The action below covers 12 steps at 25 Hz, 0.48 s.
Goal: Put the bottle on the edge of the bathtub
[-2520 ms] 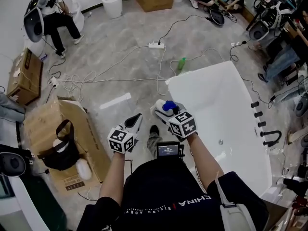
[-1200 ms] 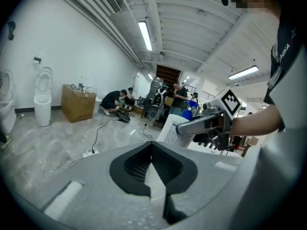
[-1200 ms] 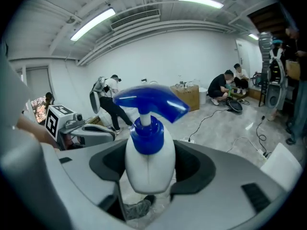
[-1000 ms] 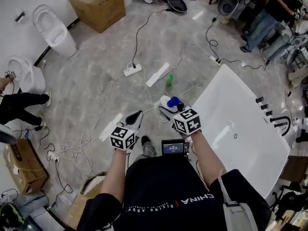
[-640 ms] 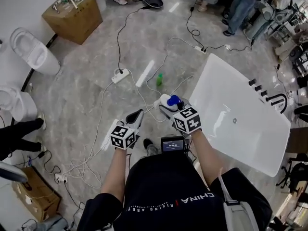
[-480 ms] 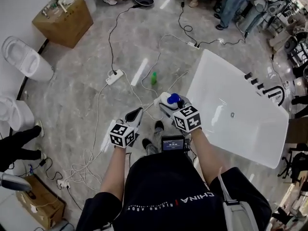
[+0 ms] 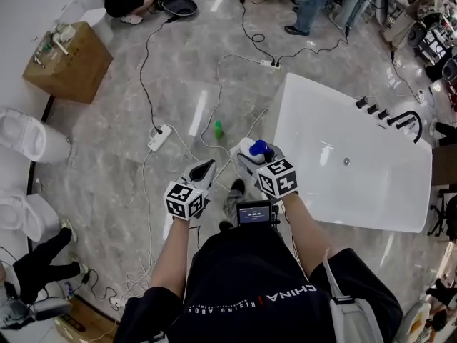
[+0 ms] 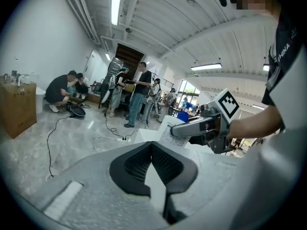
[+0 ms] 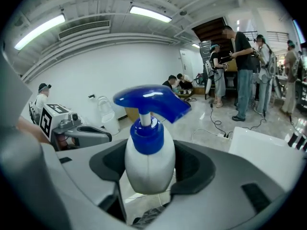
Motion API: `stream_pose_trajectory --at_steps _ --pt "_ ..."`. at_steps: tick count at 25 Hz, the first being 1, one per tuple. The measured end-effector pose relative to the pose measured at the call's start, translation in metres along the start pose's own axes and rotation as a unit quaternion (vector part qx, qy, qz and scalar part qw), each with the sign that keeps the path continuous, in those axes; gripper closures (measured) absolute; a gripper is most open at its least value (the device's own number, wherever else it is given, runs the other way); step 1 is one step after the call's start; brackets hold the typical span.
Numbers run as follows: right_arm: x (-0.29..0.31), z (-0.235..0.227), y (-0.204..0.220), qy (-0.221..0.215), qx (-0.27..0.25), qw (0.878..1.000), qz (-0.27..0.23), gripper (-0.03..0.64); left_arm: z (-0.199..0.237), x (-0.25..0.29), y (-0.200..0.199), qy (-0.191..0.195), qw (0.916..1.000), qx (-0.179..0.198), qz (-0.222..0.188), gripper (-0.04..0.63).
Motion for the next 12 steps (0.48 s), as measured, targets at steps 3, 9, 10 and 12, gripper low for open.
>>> stream_pose_trajectory --at_steps 3,9,10,12 --pt "0.011 -0.027 -0.022 0.015 0.022 1.000 -0.014 0.341 0.025 0.028 -0.031 0.014 0.9997 0.016 0.013 0.586" --pt "0.016 -0.075 -0.052 0.046 0.045 0.997 -0.031 0.341 0.052 0.082 -0.085 0.046 0.9977 0.046 0.018 0.586" --pt "0.017 -0.080 -0.056 0.049 0.045 0.997 -0.031 0.341 0.055 0.089 -0.091 0.049 0.9974 0.049 0.018 0.586" --pt "0.017 -0.090 -0.062 0.058 0.051 0.997 -0.032 0.341 0.059 0.100 -0.101 0.060 0.9966 0.053 0.021 0.586"
Point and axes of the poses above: the fingertips, and each gripper's own axes: x forward along the fingers, z to its left, y out of its underside, the point moved 10 cm from there along -x, backward along the fingers, and after that the axes turned 9 degrees about z, right-handed, at the moved point
